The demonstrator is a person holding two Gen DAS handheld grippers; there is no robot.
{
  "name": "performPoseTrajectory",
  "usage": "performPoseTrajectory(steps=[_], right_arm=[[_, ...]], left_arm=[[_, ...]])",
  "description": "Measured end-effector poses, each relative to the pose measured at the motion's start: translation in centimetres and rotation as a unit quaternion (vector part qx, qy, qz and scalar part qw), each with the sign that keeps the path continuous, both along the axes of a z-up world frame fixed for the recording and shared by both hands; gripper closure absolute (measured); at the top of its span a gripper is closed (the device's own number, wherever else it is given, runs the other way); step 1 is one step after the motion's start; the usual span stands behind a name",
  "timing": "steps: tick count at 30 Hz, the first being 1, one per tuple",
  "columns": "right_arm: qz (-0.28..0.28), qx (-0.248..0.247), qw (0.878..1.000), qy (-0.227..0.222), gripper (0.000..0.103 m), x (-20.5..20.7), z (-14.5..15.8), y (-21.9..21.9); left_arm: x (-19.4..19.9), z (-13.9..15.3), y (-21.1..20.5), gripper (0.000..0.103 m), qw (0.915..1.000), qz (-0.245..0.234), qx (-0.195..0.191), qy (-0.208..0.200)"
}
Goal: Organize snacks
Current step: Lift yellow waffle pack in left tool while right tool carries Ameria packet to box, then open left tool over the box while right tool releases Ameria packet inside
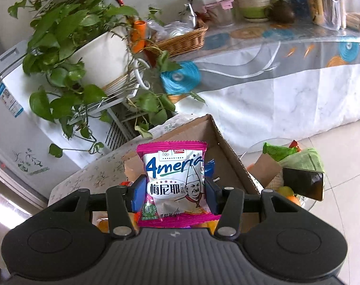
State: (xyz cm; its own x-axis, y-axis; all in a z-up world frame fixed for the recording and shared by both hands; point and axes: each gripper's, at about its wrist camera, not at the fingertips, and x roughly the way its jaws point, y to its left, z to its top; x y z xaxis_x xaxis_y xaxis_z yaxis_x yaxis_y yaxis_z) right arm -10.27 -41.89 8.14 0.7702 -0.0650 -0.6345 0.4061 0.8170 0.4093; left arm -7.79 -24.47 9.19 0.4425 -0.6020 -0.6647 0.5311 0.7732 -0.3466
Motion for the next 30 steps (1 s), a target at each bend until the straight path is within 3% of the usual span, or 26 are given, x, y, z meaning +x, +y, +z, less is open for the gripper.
performPoseTrajectory(steps=[4,5,7,12,30], right_arm=[[-0.009,0.009,1.000,0.003,0.045,0.0,-0.3,-0.4],[-0.012,0.011,1.000,0.004,0.044,0.0,-0.3,-0.5],[-0.018,0.019,1.000,0.004,0.036,0.0,-0.4,-0.7],[-0.022,0.026,0.999,-0.012,0.029,-0.4,0.1,-0.8],[0.040,0.006,0.999,-0.014,0.021,1.3,0.6,2.1]], left_arm=[[-0.6,-0.5,-1.6,0.055,0.9997,-0.021,0.009,0.003],[-0.8,-0.5,-1.8,0.052,0.9996,-0.025,0.008,0.000],[-1.3,-0.3,-2.0,0.034,0.9994,-0.033,0.005,-0.005],[-1.9,0.3,-1.1,0.026,0.9994,-0.023,0.014,-0.022],[-1.5,-0.3,2.4,0.023,0.9973,0.016,0.072,-0.005]])
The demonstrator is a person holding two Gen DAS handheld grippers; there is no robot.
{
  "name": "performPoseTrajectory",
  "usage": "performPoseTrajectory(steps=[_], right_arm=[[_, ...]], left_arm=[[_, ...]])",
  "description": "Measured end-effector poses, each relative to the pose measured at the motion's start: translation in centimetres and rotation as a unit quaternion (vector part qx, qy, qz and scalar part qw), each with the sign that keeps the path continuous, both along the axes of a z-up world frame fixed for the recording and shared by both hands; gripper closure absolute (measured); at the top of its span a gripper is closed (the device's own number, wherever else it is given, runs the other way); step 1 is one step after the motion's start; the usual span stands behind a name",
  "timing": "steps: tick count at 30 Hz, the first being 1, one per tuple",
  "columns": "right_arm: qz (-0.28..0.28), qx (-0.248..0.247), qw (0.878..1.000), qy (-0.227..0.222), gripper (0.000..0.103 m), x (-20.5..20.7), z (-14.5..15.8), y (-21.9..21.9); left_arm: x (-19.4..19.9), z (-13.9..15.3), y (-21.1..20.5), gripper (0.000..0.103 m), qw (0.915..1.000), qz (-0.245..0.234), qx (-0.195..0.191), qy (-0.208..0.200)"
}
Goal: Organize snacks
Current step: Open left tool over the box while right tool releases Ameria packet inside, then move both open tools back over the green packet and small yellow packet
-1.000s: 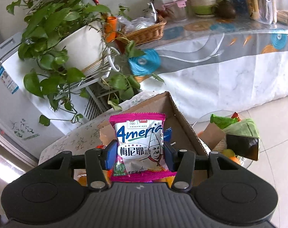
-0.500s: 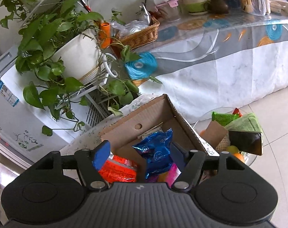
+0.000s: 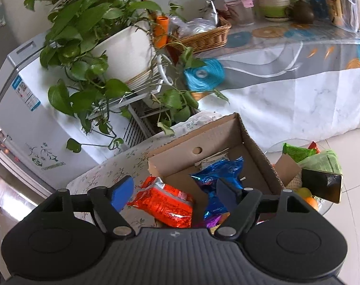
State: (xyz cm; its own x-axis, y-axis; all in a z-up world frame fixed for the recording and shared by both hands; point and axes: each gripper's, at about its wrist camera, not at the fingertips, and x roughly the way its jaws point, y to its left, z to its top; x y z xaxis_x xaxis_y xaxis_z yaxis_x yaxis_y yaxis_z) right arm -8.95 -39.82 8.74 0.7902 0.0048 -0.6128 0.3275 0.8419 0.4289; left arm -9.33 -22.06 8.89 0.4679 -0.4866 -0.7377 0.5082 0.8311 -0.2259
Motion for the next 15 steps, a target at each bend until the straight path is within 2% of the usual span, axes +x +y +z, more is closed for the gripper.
performPoseTrajectory(steps=[15], right_arm=[[0.038,-0.014,0.999,-0.003,0.019,1.8,0.3,2.7]], left_arm=[[2.0,0.6,5.4,0.023,0.9993,0.030,0.023,-0.007]])
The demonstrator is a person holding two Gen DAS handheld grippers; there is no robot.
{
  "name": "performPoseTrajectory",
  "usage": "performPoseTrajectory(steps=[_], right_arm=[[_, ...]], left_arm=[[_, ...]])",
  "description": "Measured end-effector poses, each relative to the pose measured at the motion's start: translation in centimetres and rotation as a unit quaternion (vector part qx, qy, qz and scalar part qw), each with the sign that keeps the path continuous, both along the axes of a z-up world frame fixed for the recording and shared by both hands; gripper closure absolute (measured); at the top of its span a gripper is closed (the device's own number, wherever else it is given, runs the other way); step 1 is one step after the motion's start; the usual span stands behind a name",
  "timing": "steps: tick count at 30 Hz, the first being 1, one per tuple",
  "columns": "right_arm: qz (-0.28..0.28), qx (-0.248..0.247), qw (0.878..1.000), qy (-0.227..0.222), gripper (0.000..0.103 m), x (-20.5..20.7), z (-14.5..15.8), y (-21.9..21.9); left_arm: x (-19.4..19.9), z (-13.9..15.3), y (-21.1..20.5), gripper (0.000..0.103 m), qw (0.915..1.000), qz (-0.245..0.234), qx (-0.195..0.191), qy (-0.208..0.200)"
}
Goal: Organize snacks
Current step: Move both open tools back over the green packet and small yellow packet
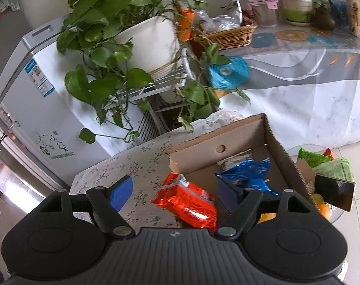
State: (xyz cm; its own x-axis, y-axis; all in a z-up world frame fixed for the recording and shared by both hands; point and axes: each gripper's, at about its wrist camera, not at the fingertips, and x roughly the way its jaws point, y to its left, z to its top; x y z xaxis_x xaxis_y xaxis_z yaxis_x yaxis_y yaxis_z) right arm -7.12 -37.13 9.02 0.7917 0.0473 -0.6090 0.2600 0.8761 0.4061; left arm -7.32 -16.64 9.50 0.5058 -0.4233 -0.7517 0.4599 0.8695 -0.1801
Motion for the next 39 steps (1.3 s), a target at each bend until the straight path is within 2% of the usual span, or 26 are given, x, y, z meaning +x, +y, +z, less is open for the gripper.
performPoseTrajectory(steps=[6,12,17,24,29,32,39], right_arm=[[0.031,-0.008,0.999,-0.003,0.019,1.0,0.2,1.7],[0.068,-0.016,0.998,-0.001,0.019,2.4,0.1,4.0],[0.099,-0.022,0.995,0.009,0.018,3.5,-0.4,6.1],[0.142,-0.015,0.989,0.029,0.018,4.9,-1.4,8.9],[0.160,0.008,0.986,0.054,0.018,5.7,-2.6,10.1],[0.167,0.020,0.983,0.079,0.018,6.1,-3.5,11.0],[0.151,0.070,0.974,0.152,0.018,6.9,-6.3,12.1]], left_arm=[[1.7,0.8,3.6,0.022,0.9996,0.022,0.014,-0.012],[3.6,1.2,7.3,0.017,0.9981,0.051,0.029,-0.020],[4.9,1.4,9.7,0.017,0.9967,0.057,0.050,-0.028],[5.5,-0.1,12.7,0.015,0.9963,0.064,0.057,-0.004],[4.7,-2.2,13.2,0.015,0.9955,0.030,0.089,-0.011],[4.1,-3.6,13.0,0.015,0.9940,-0.020,0.106,-0.018],[2.9,-6.7,11.9,0.015,0.9801,-0.135,0.136,-0.052]])
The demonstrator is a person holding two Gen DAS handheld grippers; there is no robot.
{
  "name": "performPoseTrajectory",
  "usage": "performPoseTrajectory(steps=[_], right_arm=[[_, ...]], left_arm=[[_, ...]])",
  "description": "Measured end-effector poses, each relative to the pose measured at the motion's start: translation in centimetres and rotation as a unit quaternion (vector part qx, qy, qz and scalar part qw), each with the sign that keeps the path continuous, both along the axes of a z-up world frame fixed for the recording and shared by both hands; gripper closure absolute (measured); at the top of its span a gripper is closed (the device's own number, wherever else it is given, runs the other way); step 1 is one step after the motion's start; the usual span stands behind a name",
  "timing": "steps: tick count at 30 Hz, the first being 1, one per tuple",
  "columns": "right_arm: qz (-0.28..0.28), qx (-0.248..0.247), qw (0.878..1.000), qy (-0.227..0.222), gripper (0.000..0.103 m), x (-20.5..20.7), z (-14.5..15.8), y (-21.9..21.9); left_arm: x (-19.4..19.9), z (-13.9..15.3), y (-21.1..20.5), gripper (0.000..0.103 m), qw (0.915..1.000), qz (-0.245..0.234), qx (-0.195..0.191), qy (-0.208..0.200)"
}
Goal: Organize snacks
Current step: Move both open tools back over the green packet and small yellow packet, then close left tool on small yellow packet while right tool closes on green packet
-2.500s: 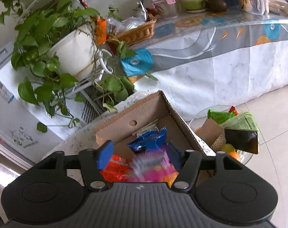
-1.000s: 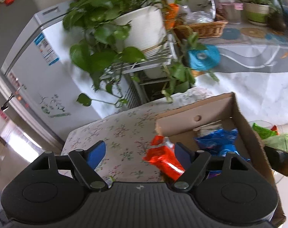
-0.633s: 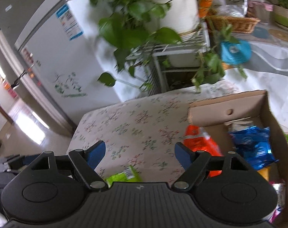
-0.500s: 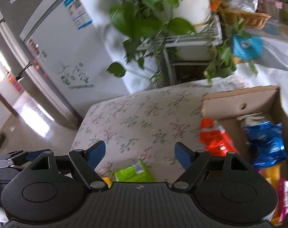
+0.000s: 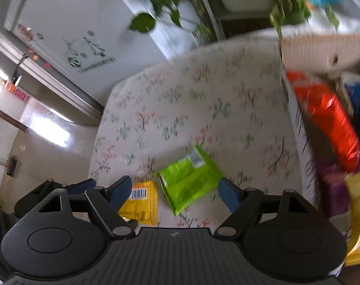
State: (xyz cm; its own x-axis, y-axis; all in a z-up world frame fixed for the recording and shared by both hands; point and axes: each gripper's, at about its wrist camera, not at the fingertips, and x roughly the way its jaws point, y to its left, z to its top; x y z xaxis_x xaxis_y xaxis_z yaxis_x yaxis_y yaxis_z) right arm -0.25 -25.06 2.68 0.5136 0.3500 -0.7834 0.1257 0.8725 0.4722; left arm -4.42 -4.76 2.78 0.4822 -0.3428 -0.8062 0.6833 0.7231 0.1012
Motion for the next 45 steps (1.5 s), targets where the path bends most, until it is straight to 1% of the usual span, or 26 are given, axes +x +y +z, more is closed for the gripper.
performPoseTrajectory(steps=[1,4,7,9,11,14,16,17,18,19,21,22,24,26,29,31,32,34,35,38,39,42,44,45], right_arm=[[-0.004,0.004,1.000,0.009,0.018,0.0,-0.4,0.1],[-0.027,0.023,0.999,0.039,0.018,0.4,-1.7,0.1],[-0.049,0.031,0.996,0.063,0.018,1.0,-2.9,0.2],[-0.059,0.025,0.995,0.072,0.018,1.4,-3.4,0.4],[-0.065,0.014,0.995,0.075,0.018,1.9,-3.8,0.8],[-0.057,-0.004,0.995,0.077,0.020,2.7,-4.4,1.8],[-0.052,-0.020,0.995,0.081,0.025,3.1,-4.9,2.4],[-0.048,-0.038,0.996,0.069,0.028,3.3,-4.8,2.7],[-0.039,-0.059,0.996,0.059,0.035,3.5,-4.6,3.1],[-0.027,-0.075,0.996,0.046,0.044,3.7,-4.5,3.4],[-0.017,-0.089,0.995,0.033,0.047,4.2,-4.6,3.6],[-0.017,-0.095,0.995,0.023,0.050,4.3,-4.5,3.5],[-0.014,-0.123,0.992,0.010,0.051,4.6,-4.3,3.3],[-0.019,-0.138,0.990,-0.002,0.051,4.7,-4.1,2.7],[-0.031,-0.110,0.993,-0.001,0.042,4.7,-3.7,1.7],[-0.042,-0.089,0.995,0.012,0.023,4.7,-3.7,1.4],[-0.044,-0.081,0.996,0.020,0.021,4.7,-3.8,1.5],[-0.040,-0.070,0.996,0.025,0.020,4.8,-3.9,2.2],[-0.033,-0.073,0.997,0.023,0.020,4.9,-4.0,2.7],[-0.024,-0.091,0.995,0.026,0.021,5.1,-4.7,4.0],[-0.022,-0.097,0.995,0.024,0.019,5.1,-4.8,4.4],[-0.014,-0.130,0.991,0.009,0.020,5.2,-4.8,5.6],[0.001,-0.151,0.988,0.000,0.023,5.3,-4.9,6.3],[0.012,-0.166,0.986,-0.005,0.026,5.2,-5.0,6.7]], left_arm=[[-0.1,-0.6,-0.2,0.015,0.9998,-0.018,0.006,-0.003],[-0.1,-1.8,-0.6,0.015,0.9986,-0.047,0.024,-0.008],[0.3,-2.8,-0.9,0.015,0.9968,-0.071,0.037,-0.001],[0.6,-3.2,-1.0,0.015,0.9957,-0.084,0.038,0.000],[0.9,-3.4,-0.8,0.015,0.9956,-0.086,0.037,0.000],[1.2,-3.9,-0.5,0.016,0.9955,-0.091,0.027,0.007],[1.4,-4.2,-0.4,0.016,0.9954,-0.092,0.023,0.012],[1.4,-4.3,-0.2,0.016,0.9959,-0.089,0.014,0.012],[1.7,-4.3,-0.2,0.018,0.9963,-0.083,0.008,0.018],[1.9,-4.4,-0.1,0.023,0.9968,-0.076,0.000,0.023],[2.2,-4.5,0.1,0.029,0.9971,-0.057,-0.023,0.044],[2.3,-4.5,0.1,0.032,0.9974,-0.047,-0.029,0.046],[2.2,-4.3,-0.1,0.034,0.9978,-0.035,-0.026,0.050],[2.3,-4.2,0.0,0.034,0.9984,-0.012,-0.025,0.050],[2.7,-4.0,0.7,0.034,0.9969,0.037,-0.038,0.058],[3.3,-4.0,1.2,0.034,0.9943,0.077,-0.040,0.061],[3.6,-4.2,1.4,0.034,0.9927,0.096,-0.038,0.063],[3.7,-4.1,1.7,0.034,0.9905,0.124,-0.026,0.055],[3.8,-4.0,1.8,0.034,0.9894,0.135,-0.020,0.050],[4.0,-3.8,2.4,0.034,0.9862,0.158,-0.022,0.045],[4.2,-3.9,2.7,0.034,0.9842,0.169,-0.023,0.047],[4.6,-3.9,3.9,0.034,0.9770,0.205,-0.024,0.055],[4.6,-3.9,4.3,0.034,0.9738,0.219,-0.028,0.055],[4.7,-3.8,4.4,0.034,0.9734,0.221,-0.029,0.055]])
